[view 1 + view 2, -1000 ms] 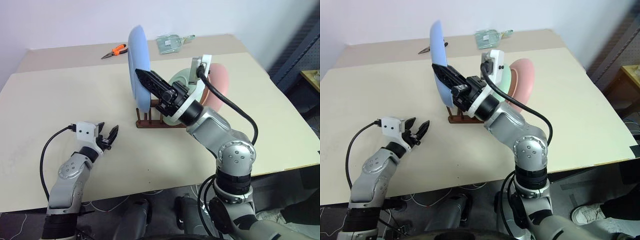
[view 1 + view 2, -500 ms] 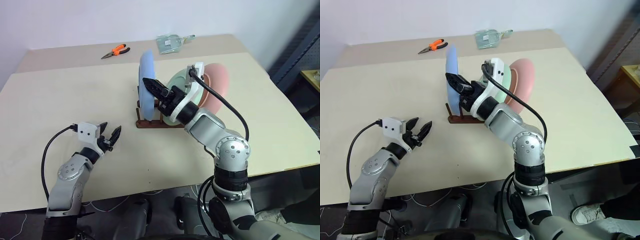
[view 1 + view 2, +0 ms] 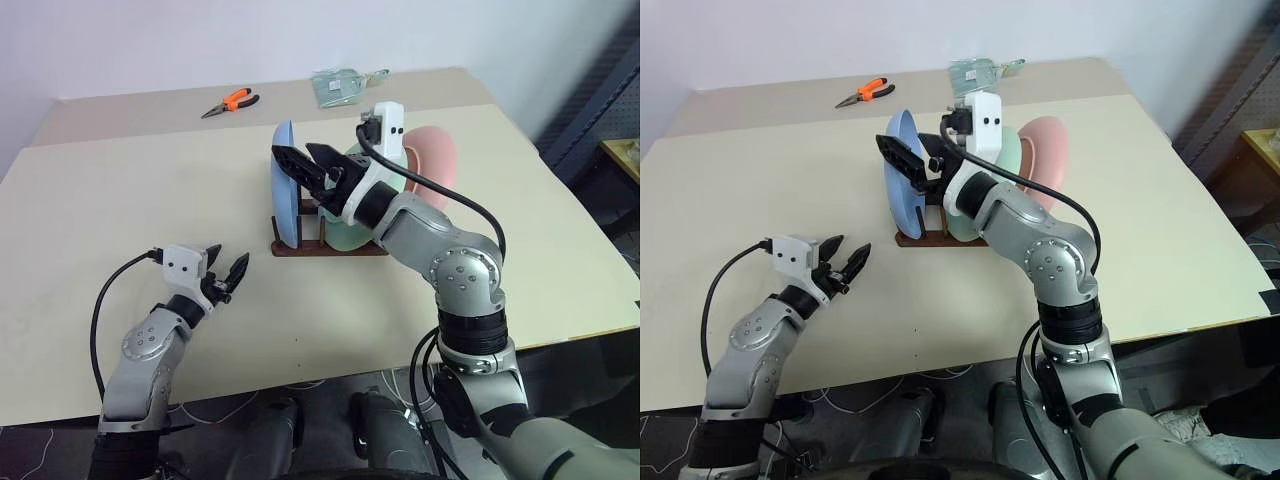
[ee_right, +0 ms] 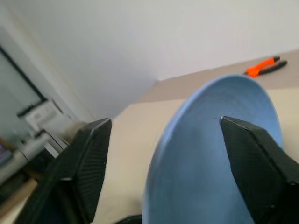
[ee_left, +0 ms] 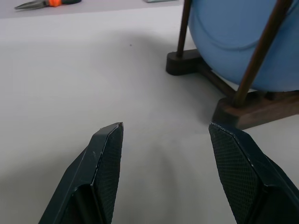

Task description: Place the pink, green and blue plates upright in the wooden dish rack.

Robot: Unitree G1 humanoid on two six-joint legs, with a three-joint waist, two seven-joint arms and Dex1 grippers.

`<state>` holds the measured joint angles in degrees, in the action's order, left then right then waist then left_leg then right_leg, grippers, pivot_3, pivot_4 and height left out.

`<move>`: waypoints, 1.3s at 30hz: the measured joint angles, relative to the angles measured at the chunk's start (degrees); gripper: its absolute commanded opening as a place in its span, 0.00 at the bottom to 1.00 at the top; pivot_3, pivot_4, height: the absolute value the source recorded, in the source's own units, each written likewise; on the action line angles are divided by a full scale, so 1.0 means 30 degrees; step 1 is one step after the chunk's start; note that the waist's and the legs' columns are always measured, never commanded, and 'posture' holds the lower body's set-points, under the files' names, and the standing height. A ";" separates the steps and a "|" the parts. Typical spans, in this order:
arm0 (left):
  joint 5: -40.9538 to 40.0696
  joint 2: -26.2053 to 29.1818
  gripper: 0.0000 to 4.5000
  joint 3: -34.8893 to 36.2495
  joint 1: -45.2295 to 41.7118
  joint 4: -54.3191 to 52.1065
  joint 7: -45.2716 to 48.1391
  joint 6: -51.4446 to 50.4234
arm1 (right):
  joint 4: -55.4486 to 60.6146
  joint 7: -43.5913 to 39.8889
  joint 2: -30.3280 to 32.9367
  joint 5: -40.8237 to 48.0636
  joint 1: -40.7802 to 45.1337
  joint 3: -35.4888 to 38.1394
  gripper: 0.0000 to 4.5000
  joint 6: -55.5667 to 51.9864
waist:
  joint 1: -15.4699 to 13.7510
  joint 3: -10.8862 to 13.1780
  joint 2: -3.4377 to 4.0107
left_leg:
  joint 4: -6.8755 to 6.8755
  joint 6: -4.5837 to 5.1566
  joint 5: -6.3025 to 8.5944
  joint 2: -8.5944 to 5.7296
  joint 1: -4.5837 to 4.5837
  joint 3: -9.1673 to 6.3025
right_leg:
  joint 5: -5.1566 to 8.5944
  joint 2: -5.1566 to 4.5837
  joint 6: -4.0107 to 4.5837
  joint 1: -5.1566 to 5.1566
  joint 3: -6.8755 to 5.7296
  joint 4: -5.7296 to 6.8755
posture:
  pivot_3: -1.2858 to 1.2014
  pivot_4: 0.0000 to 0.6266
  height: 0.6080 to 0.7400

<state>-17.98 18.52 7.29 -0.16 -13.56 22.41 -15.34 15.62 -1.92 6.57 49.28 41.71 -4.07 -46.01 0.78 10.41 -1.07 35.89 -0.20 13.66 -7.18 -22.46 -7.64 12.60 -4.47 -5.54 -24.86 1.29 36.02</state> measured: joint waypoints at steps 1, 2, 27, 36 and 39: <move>0.0010 -0.0019 0.66 -0.0024 -0.0008 0.0009 0.0020 0.0006 | 0.0025 -0.0479 0.0301 -0.0537 0.0165 -0.0185 0.76 0.0175 | -0.0006 0.0001 0.0001 | 0.0003 0.0000 0.0000 0.0000 0.0000 0.0001 | 0.0000 0.0000 0.0000 0.0000 0.0000 0.0000 | 0.52 0.24 1.00; 0.0022 -0.0032 0.66 -0.0060 -0.0024 0.0025 0.0041 0.0017 | 0.0067 -0.1053 0.0870 -0.1124 0.0389 -0.0460 0.76 0.0352 | -0.0016 0.0002 0.0002 | 0.0004 0.0000 0.0000 -0.0001 -0.0003 0.0002 | 0.0000 -0.0002 -0.0001 0.0000 0.0000 -0.0001 | 0.52 0.24 1.00; -0.0062 0.2249 0.66 -0.2907 0.0401 -0.0278 0.5398 0.0103 | 0.5856 -1.4924 1.6328 -0.8645 -0.8562 0.1243 0.00 0.5380 | -0.0531 0.0055 0.0075 | 0.0064 0.0119 0.0081 0.0051 -0.0042 0.0102 | 0.0039 -0.0106 0.0055 0.0116 -0.0092 -0.0298 | 0.52 0.24 1.00; 0.0002 0.2061 0.66 -0.3047 0.0307 -0.0620 0.5282 -0.0123 | 0.3658 -1.3901 1.4813 -1.1993 -0.6975 -0.0816 0.00 0.6051 | -0.0525 0.0056 0.0075 | 0.0063 0.0120 0.0080 0.0048 -0.0045 0.0107 | 0.0024 -0.0103 0.0038 0.0106 -0.0093 -0.0297 | 0.52 0.24 1.00; 0.0006 0.2029 0.66 -0.3121 0.0392 -0.0767 0.5190 -0.0139 | 0.3230 -1.3897 1.4310 -1.2658 -0.6503 -0.1282 0.00 0.6385 | -0.0528 0.0057 0.0076 | 0.0064 0.0120 0.0080 0.0048 -0.0045 0.0106 | 0.0014 -0.0100 0.0022 0.0105 -0.0094 -0.0295 | 0.52 0.24 1.00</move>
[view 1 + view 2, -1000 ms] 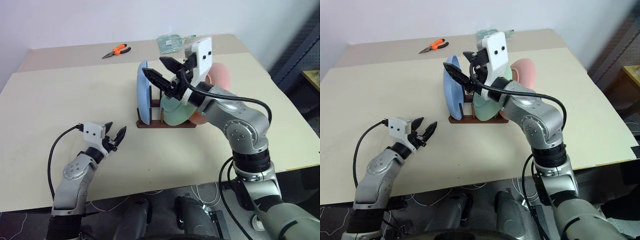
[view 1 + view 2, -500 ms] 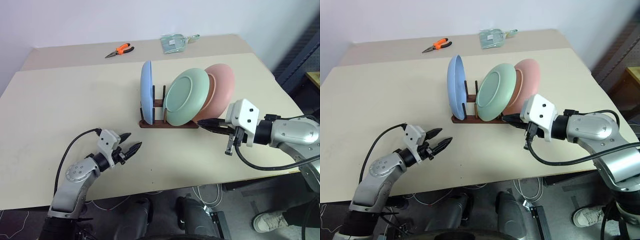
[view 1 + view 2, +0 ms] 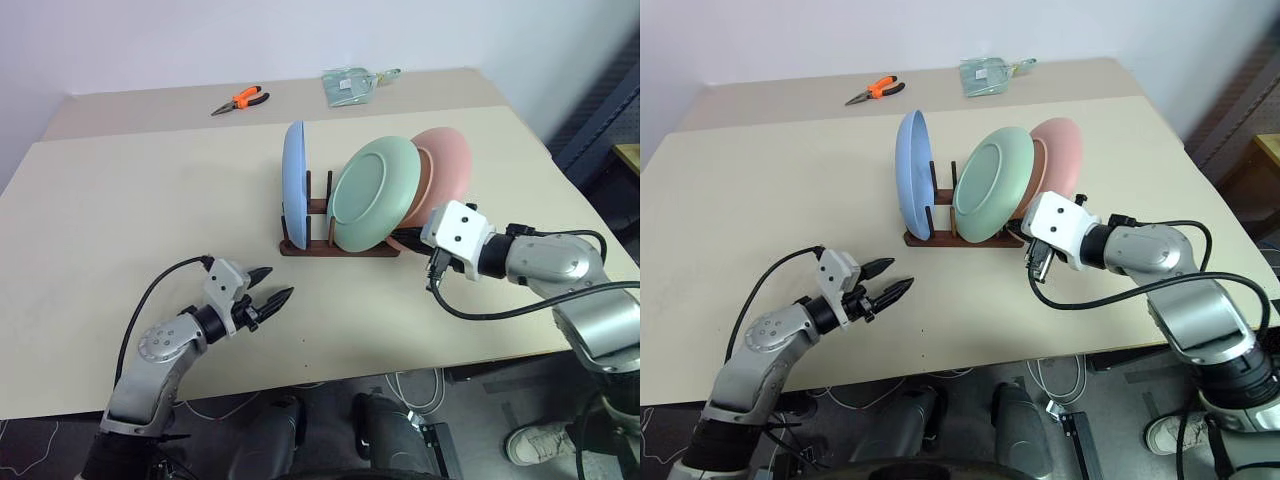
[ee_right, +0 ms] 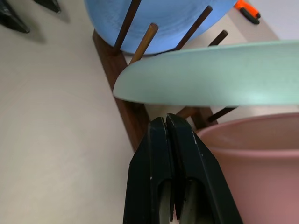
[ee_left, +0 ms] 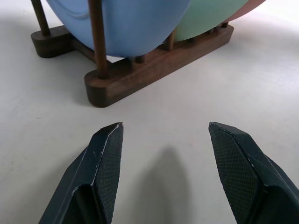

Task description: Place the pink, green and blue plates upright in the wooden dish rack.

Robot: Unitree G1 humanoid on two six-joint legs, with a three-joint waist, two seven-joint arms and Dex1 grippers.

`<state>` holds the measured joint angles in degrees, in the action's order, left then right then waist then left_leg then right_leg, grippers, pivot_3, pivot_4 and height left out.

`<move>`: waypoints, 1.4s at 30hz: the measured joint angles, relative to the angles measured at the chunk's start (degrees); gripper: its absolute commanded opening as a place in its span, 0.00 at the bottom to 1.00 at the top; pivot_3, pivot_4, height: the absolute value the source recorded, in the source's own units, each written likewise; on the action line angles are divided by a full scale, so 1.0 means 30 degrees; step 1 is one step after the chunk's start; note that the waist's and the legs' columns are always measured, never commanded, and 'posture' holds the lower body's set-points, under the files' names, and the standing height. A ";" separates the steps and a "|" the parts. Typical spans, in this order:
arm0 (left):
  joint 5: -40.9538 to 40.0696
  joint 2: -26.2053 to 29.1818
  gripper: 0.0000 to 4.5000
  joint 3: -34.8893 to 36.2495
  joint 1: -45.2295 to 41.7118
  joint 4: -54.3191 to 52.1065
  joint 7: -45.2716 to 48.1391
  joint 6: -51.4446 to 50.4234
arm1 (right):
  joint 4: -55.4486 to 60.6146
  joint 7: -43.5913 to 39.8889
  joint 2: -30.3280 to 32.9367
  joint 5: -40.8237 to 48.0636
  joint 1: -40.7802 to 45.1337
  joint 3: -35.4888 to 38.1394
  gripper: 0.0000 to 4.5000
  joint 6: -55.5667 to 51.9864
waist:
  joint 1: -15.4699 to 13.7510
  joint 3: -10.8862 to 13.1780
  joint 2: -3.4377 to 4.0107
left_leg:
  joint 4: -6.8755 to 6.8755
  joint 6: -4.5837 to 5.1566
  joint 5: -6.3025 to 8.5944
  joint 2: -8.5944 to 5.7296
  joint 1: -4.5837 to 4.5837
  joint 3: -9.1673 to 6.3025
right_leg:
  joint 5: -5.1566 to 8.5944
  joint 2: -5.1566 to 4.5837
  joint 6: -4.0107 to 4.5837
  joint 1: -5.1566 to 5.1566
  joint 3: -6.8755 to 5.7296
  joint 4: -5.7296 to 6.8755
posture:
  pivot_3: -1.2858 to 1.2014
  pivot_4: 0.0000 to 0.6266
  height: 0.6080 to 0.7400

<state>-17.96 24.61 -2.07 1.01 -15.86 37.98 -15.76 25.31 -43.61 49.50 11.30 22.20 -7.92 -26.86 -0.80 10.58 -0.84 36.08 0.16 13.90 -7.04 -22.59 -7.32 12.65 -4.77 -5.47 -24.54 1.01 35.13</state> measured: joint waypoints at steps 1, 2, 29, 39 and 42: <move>0.0003 -0.0006 0.66 -0.0003 0.0033 -0.0020 -0.0079 -0.0003 | -0.0098 -0.0014 -0.0251 -0.0070 0.0176 -0.0025 0.00 0.0120 | 0.0009 0.0000 0.0000 | -0.0001 0.0000 0.0000 0.0000 0.0002 0.0000 | 0.0000 0.0000 0.0000 0.0000 0.0000 0.0000 | 0.52 0.24 1.00; 0.0006 -0.0034 0.66 -0.0009 0.0069 -0.0038 -0.0161 -0.0005 | -0.0131 -0.0030 -0.0495 -0.0137 0.0364 -0.0030 0.00 0.0271 | 0.0024 0.0001 0.0002 | 0.0000 0.0000 0.0000 0.0000 0.0002 0.0001 | -0.0001 0.0001 -0.0001 0.0000 0.0001 0.0001 | 0.52 0.24 1.00; 0.0363 -0.0092 0.66 -0.0541 0.0213 -0.0114 -0.0340 0.0000 | 0.2654 -0.3954 0.2150 0.1958 -0.3868 0.3681 0.00 -0.0899 | -0.0364 0.0002 0.0006 | 0.0021 0.0012 0.0008 0.0008 0.0026 0.0035 | 0.0015 -0.0005 0.0028 0.0024 0.0009 0.0006 | 0.52 0.24 1.00; 0.0464 -0.0152 0.66 -0.0622 -0.0141 0.0199 -0.0222 0.0034 | -0.0848 -0.2122 0.2433 -0.1386 -0.2986 0.3433 0.00 0.1184 | -0.0446 0.0005 0.0011 | 0.0019 0.0015 0.0008 0.0007 0.0031 0.0072 | 0.0004 -0.0012 0.0016 0.0012 0.0014 0.0011 | 0.52 0.24 1.00; 0.0544 -0.0149 0.66 -0.0617 -0.0145 0.0243 -0.0226 0.0072 | -0.0931 -0.2002 0.1869 -0.1430 -0.1943 0.3145 0.00 0.1512 | -0.0478 0.0005 0.0011 | 0.0009 0.0014 0.0008 0.0010 0.0030 0.0065 | -0.0013 -0.0009 -0.0015 0.0011 0.0013 0.0009 | 0.52 0.24 1.00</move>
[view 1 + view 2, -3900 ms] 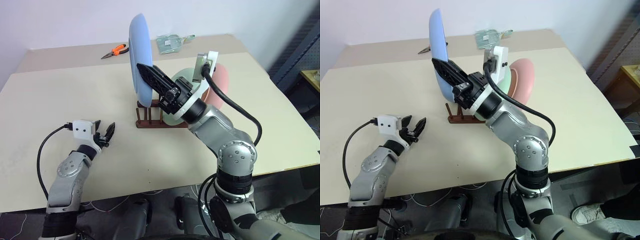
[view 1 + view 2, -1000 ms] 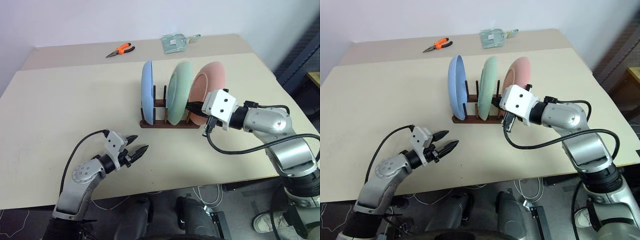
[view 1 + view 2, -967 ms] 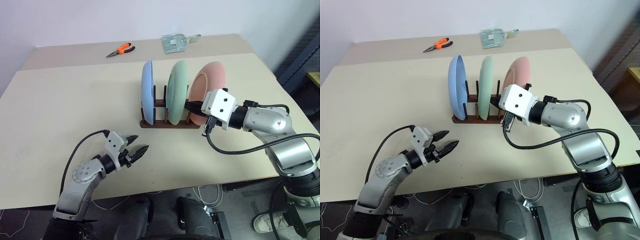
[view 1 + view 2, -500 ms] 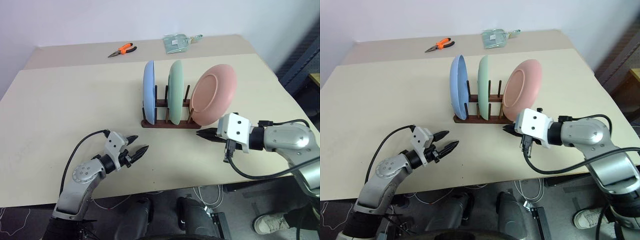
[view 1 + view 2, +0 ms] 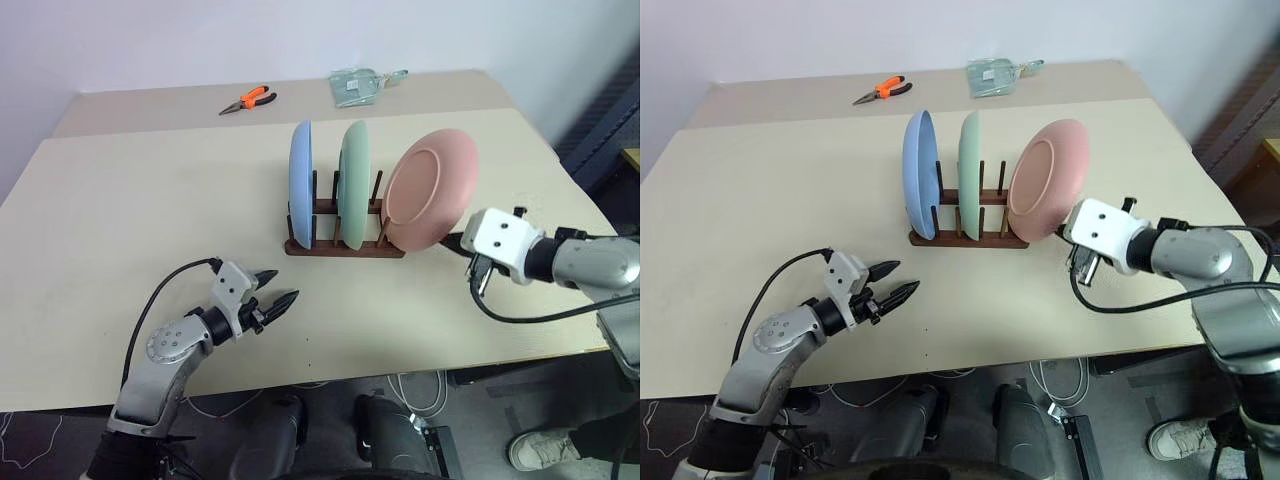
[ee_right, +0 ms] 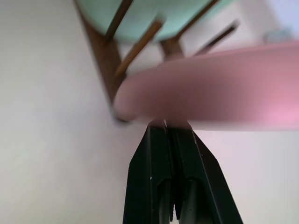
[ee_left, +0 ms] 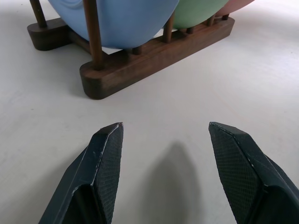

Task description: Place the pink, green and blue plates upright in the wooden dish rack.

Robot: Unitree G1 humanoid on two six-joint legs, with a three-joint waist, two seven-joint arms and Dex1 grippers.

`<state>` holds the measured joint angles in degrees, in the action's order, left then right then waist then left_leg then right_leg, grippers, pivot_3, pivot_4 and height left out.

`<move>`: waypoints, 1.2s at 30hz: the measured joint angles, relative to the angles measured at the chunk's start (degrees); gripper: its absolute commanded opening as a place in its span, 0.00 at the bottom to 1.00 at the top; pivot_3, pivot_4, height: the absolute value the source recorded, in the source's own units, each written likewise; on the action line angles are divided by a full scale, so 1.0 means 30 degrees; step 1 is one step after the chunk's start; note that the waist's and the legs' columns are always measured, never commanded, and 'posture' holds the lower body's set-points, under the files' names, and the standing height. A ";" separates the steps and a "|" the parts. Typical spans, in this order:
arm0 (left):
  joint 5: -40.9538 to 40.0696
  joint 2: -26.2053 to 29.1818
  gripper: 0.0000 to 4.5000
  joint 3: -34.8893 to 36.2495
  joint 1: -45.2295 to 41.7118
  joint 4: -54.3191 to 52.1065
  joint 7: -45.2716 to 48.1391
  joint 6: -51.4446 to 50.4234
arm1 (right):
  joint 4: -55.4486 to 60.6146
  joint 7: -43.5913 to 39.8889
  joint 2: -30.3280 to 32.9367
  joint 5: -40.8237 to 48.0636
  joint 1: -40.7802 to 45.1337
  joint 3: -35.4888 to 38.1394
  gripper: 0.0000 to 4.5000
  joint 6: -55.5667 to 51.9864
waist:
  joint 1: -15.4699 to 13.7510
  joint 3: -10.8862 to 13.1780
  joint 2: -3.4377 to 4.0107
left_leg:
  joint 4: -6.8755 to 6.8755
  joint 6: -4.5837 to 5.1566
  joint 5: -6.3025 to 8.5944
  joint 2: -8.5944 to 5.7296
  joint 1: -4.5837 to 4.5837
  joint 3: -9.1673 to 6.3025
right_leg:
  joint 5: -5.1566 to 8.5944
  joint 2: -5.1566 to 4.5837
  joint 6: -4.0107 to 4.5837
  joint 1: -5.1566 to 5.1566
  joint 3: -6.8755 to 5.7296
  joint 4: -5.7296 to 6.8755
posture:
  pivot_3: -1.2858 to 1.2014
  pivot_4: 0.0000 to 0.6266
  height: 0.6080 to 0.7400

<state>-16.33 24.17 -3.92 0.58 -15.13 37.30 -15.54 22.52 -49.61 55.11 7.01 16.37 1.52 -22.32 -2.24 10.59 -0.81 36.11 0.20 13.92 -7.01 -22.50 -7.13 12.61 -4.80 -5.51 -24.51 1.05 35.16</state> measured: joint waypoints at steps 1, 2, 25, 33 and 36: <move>0.0024 -0.0001 0.66 0.0000 0.0018 0.0003 -0.0006 0.0019 | 0.0054 -0.0014 -0.0220 0.0033 0.0288 -0.0235 0.00 0.0051 | 0.0000 0.0000 0.0000 | 0.0001 0.0000 0.0000 0.0000 -0.0002 0.0001 | 0.0000 -0.0001 -0.0001 0.0000 0.0001 -0.0002 | 0.52 0.24 1.00; 0.0034 -0.0003 0.66 0.0000 0.0037 0.0003 -0.0011 0.0034 | 0.0177 -0.0040 -0.0433 0.0087 0.0440 -0.0354 0.00 0.0062 | -0.0002 0.0000 0.0000 | 0.0004 0.0001 0.0001 -0.0001 -0.0003 0.0001 | 0.0000 -0.0002 -0.0001 0.0000 0.0001 -0.0002 | 0.52 0.24 1.00; 0.1034 0.0981 0.66 0.2831 0.1638 0.0764 -0.1613 0.1022 | -0.6176 0.0534 -0.3906 0.1348 -0.2165 0.1025 0.00 0.3013 | 0.0039 -0.0002 0.0006 | 0.0004 0.0004 0.0001 0.0003 0.0026 0.0026 | -0.0006 0.0016 0.0003 0.0004 0.0028 0.0022 | 0.52 0.24 1.00; 0.1291 0.1505 0.66 0.4946 0.2928 0.1075 -0.2457 0.1984 | -1.0065 -0.0275 -0.4918 0.2271 -0.0747 0.1581 0.00 0.4667 | 0.0035 -0.0007 0.0014 | 0.0008 0.0004 0.0001 0.0003 0.0035 0.0035 | -0.0011 0.0017 0.0012 0.0011 0.0025 0.0025 | 0.52 0.24 1.00; 0.1298 0.1502 0.66 0.4989 0.3148 0.1064 -0.2485 0.2248 | -1.0665 -0.0390 -0.5261 0.2252 -0.0598 0.1491 0.00 0.5153 | 0.0050 -0.0010 0.0018 | 0.0007 0.0004 0.0001 0.0004 0.0037 0.0040 | -0.0012 0.0018 0.0012 0.0009 0.0029 0.0028 | 0.52 0.24 1.00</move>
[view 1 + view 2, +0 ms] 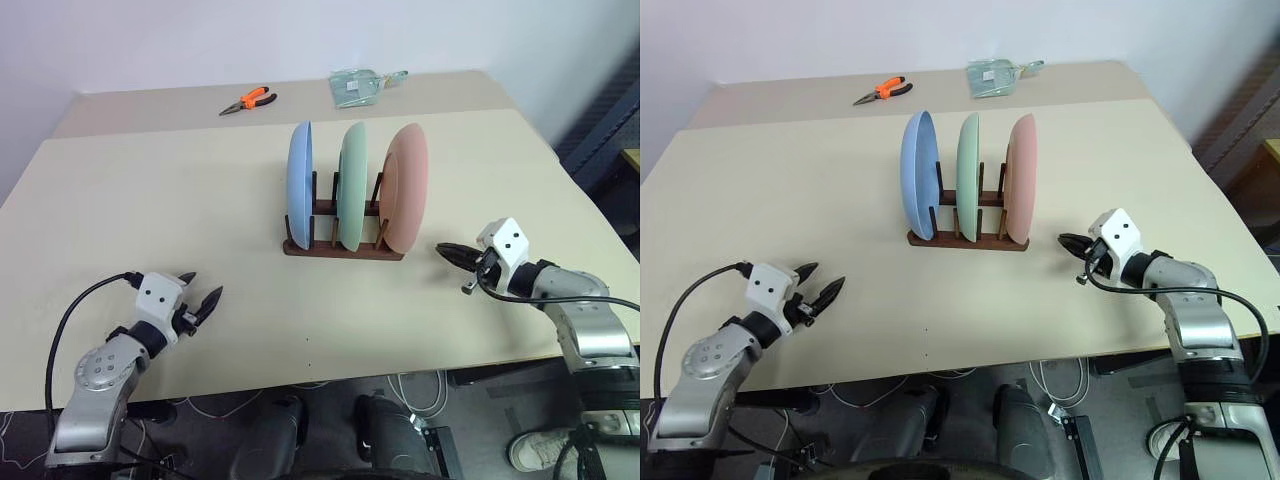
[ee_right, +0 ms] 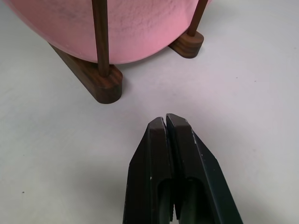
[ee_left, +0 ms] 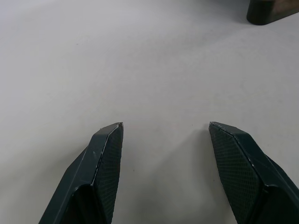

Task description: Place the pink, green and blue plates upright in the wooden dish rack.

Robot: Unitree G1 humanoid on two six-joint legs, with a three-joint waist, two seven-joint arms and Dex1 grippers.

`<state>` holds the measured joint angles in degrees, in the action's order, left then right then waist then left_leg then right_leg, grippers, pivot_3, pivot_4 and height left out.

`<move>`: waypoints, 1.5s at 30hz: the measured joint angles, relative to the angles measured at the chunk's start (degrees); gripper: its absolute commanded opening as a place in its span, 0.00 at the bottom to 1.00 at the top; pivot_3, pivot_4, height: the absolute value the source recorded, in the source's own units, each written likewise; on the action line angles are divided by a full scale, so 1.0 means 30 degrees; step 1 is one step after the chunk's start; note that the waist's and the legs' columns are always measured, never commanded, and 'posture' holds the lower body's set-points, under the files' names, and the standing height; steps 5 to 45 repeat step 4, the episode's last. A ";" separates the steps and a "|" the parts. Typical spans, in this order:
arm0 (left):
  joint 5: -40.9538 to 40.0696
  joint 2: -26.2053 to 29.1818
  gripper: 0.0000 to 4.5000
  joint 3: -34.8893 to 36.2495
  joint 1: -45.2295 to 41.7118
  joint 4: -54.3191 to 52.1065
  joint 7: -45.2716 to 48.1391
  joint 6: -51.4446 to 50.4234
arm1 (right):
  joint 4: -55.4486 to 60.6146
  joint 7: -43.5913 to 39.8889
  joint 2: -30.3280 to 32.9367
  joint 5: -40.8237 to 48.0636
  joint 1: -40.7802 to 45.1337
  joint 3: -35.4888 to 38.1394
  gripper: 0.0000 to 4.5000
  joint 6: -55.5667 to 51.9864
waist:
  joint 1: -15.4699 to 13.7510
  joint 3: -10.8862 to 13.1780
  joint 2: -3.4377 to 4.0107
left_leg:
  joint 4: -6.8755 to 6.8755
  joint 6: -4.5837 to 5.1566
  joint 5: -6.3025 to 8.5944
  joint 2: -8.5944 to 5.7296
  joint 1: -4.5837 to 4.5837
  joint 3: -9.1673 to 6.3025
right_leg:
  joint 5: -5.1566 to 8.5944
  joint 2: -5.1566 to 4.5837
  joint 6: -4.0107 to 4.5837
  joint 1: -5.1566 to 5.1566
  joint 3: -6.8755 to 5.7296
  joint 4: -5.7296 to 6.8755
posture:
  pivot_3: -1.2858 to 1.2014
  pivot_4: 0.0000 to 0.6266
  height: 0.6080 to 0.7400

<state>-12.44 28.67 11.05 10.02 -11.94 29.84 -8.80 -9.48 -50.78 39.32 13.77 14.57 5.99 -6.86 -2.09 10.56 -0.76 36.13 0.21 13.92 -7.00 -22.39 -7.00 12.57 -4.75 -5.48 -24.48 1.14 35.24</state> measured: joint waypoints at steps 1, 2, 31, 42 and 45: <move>0.0013 0.0000 0.66 0.0001 0.0106 0.0006 0.0004 0.0195 | -0.0035 0.0024 -0.0085 -0.0004 0.0007 -0.0013 0.00 0.0034 | 0.0012 -0.0001 0.0001 | -0.0001 0.0000 0.0000 0.0000 0.0001 0.0007 | 0.0000 0.0000 0.0000 -0.0002 0.0005 0.0002 | 0.52 0.24 1.00; 0.0011 -0.0024 0.66 0.0006 0.0194 0.0016 0.0000 0.0332 | -0.0035 0.0059 -0.0148 -0.0004 0.0010 -0.0016 0.00 0.0035 | 0.0012 -0.0001 0.0001 | -0.0001 0.0000 0.0000 0.0000 0.0002 0.0008 | 0.0000 -0.0001 0.0000 -0.0002 0.0009 0.0003 | 0.52 0.24 1.00; 0.0009 -0.0075 0.66 0.0007 0.0209 0.0130 -0.0036 0.0547 | -0.0035 0.0117 -0.0298 -0.0004 0.0134 -0.0028 0.00 0.0026 | 0.0000 -0.0002 0.0003 | 0.0002 0.0000 0.0000 0.0000 0.0002 0.0009 | 0.0000 0.0000 0.0000 -0.0003 0.0009 0.0007 | 0.52 0.24 1.00; 0.0009 -0.0075 0.66 0.0007 0.0209 0.0130 -0.0036 0.0547 | -0.0035 0.0117 -0.0298 -0.0004 0.0134 -0.0028 0.00 0.0026 | 0.0000 -0.0002 0.0003 | 0.0002 0.0000 0.0000 0.0000 0.0002 0.0009 | 0.0000 0.0000 0.0000 -0.0003 0.0009 0.0007 | 0.52 0.24 1.00; 0.0009 -0.0075 0.66 0.0007 0.0209 0.0130 -0.0036 0.0547 | -0.0035 0.0117 -0.0298 -0.0004 0.0134 -0.0028 0.00 0.0026 | 0.0000 -0.0002 0.0003 | 0.0002 0.0000 0.0000 0.0000 0.0002 0.0009 | 0.0000 0.0000 0.0000 -0.0003 0.0009 0.0007 | 0.52 0.24 1.00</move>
